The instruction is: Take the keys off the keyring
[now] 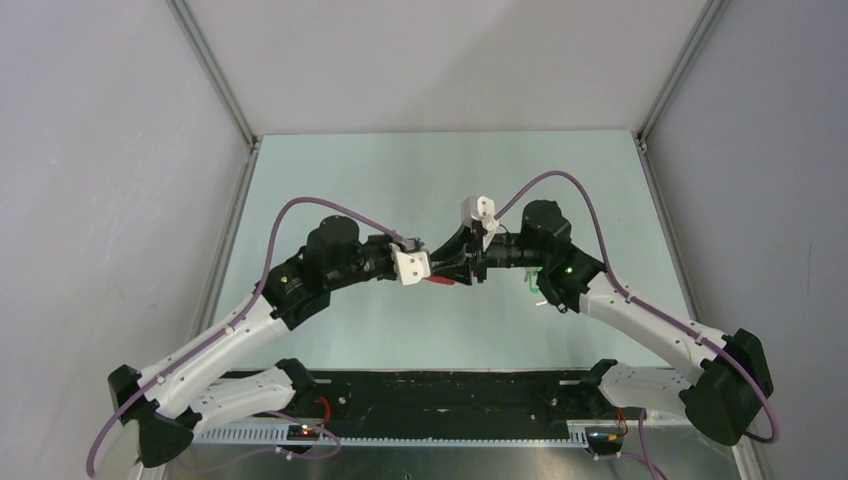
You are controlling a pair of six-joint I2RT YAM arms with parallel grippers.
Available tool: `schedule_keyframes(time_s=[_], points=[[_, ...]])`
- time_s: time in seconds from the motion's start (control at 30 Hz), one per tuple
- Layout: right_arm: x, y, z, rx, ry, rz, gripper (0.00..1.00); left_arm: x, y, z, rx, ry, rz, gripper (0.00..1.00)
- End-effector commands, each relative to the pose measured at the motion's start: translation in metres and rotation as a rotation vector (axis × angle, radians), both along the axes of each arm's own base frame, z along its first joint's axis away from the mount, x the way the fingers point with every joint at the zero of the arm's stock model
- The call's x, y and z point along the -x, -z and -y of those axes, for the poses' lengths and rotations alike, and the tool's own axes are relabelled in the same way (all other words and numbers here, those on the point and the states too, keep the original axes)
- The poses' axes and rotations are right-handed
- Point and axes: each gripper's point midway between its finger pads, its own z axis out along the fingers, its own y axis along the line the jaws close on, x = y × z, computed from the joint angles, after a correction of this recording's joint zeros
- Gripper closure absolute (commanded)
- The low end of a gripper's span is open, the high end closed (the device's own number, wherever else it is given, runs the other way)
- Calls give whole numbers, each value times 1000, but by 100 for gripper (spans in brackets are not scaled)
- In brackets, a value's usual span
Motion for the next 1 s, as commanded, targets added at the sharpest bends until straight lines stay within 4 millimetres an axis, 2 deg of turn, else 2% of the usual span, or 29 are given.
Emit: schedule_keyframes(time_s=[0.0, 0.1, 0.3, 0.57, 0.77, 0.97], points=[[-5, -18, 1, -52, 45, 75, 64, 1, -24, 4, 58, 30, 69, 100], [-10, -17, -2, -51, 87, 82, 64, 1, -24, 5, 60, 28, 67, 100], [-9, -12, -9, -33, 107, 86, 64, 0, -24, 3, 59, 17, 65, 100], [-15, -5, -7, -6, 143, 93, 64, -1, -25, 3, 62, 12, 66, 100], [-28, -2, -6, 3, 213, 76, 68, -1, -28, 2, 69, 2, 67, 100], [-45, -1, 5, 18, 314, 66, 70, -2, -27, 1, 69, -4, 66, 100]])
